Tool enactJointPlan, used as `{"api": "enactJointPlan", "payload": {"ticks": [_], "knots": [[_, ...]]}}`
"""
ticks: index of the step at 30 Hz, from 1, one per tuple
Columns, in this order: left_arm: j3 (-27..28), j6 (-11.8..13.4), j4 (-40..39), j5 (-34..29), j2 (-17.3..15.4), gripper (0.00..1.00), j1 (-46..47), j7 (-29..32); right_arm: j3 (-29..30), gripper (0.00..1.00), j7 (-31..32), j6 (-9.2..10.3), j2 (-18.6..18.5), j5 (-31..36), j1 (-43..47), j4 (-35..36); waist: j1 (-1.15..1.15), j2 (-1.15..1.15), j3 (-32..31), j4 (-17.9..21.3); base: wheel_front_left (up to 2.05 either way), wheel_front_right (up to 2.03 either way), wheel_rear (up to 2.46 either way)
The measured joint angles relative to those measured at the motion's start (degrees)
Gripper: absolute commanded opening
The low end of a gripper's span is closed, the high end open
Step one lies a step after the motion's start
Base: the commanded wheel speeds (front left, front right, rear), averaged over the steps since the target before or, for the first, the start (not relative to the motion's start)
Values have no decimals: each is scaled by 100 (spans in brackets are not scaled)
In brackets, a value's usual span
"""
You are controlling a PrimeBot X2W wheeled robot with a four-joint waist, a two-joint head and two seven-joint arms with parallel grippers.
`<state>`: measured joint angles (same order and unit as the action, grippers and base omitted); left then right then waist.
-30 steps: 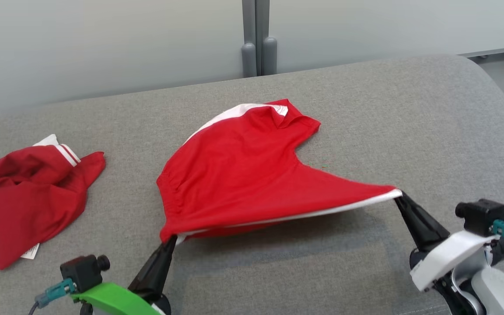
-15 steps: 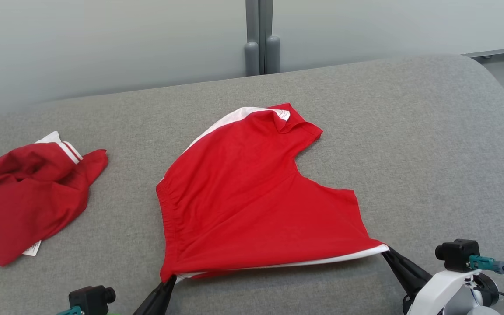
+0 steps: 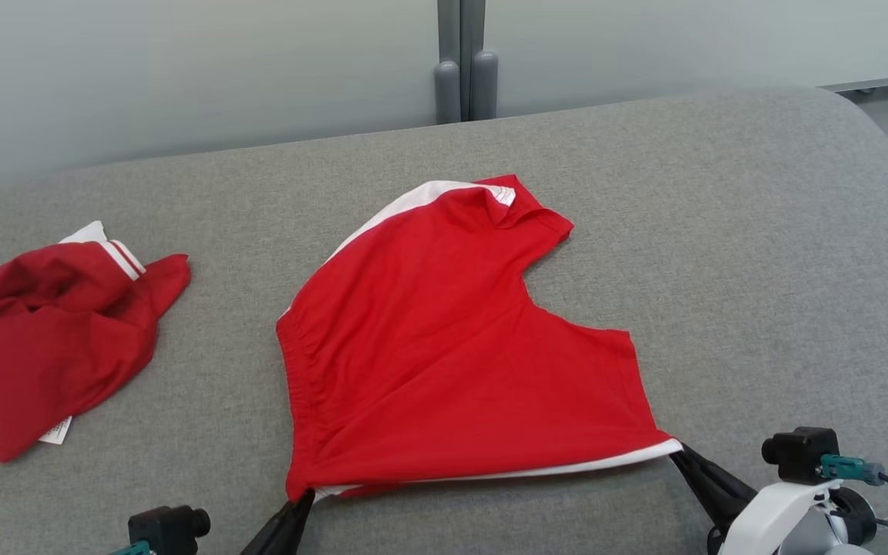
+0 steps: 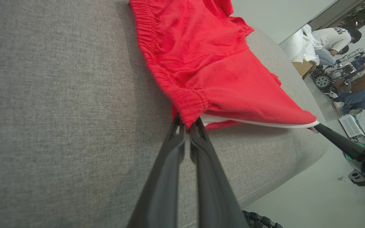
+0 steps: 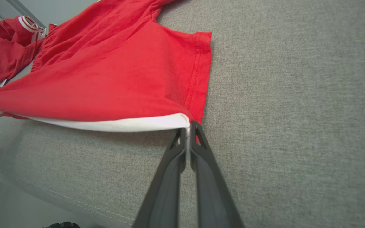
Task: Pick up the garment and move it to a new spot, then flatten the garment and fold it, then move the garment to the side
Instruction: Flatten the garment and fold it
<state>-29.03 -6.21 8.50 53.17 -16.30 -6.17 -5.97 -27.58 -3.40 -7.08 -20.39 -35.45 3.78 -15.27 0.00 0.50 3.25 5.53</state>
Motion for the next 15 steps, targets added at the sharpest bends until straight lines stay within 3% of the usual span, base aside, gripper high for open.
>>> {"api": "enactJointPlan", "payload": {"ticks": [7,11,15], "knots": [[198,-1,-216,114,174,0,27,-246,142,0,-225,0,12,1,-104,192,0,0,-4,-3,0,0,0],[506,-9,-761,493,479,0,285,-544,515,0,-731,1,116,-43,-556,662,0,0,-41,2,0,0,0],[742,-35,-1601,701,566,0,830,-630,929,0,-1109,1,116,-54,-1023,1338,0,0,-143,11,0,0,0]]}}
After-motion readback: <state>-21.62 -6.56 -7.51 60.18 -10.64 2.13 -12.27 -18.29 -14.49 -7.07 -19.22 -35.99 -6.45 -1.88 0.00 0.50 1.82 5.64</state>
